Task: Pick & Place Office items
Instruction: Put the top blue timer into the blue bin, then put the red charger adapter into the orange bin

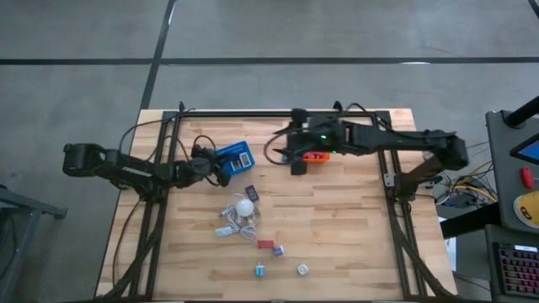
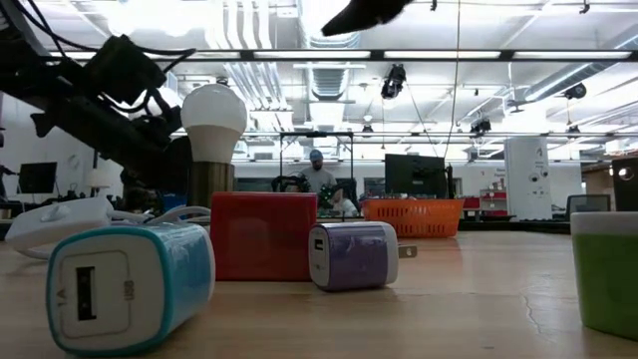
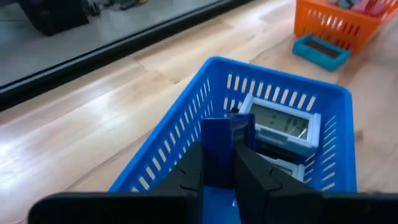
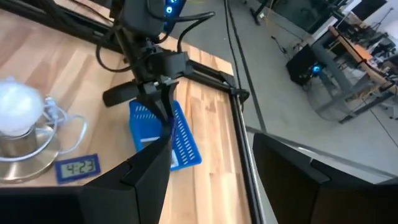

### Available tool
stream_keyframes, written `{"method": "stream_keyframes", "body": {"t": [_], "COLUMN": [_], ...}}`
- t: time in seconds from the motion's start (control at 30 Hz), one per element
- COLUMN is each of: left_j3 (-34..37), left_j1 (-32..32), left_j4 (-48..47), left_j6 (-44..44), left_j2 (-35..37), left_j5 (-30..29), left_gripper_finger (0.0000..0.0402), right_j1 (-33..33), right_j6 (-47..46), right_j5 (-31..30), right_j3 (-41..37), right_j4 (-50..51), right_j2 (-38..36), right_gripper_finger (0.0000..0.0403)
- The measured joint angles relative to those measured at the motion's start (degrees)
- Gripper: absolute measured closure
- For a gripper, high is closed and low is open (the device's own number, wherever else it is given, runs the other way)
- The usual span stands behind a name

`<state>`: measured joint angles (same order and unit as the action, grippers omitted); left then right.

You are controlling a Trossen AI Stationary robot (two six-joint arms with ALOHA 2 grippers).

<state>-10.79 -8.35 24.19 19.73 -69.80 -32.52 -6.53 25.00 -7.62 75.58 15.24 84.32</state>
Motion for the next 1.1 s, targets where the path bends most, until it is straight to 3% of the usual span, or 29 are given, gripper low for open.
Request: {"method": "stream_keyframes", "body": {"t": [0.27, 0.63, 0.77, 0.9, 1.1], "left_j3": [-5.7, -9.3, -9.6, -9.7, -9.7], "left_j1": [0.0, 0.0, 0.0, 0.0, 0.0], "left_j4": [-12.5, -18.9, -19.1, -19.1, -18.9], "left_j6": [-0.2, -2.3, -2.4, -2.4, -3.2], "left_j2": [0.0, 0.0, 0.0, 0.0, 0.3], "left_j5": [0.8, 3.2, 3.3, 3.2, 0.4], "left_gripper_finger": [0.0348, 0.0348, 0.0295, 0.0236, 0.0208], "right_j1": [0.0, -0.1, -0.1, -0.1, 1.6], "right_j6": [-2.9, -5.1, -5.4, -8.4, -12.8], "right_j5": [0.1, 0.1, 0.3, 5.3, 13.8], "right_j3": [-14.7, -23.9, -26.5, -29.2, -31.9], "right_j4": [-9.1, -16.2, -17.4, -17.2, -17.3], "right_j2": [-7.9, -7.3, -7.1, -6.9, -6.8], "right_gripper_finger": [0.0184, 0.0184, 0.0184, 0.0184, 0.0184]}}
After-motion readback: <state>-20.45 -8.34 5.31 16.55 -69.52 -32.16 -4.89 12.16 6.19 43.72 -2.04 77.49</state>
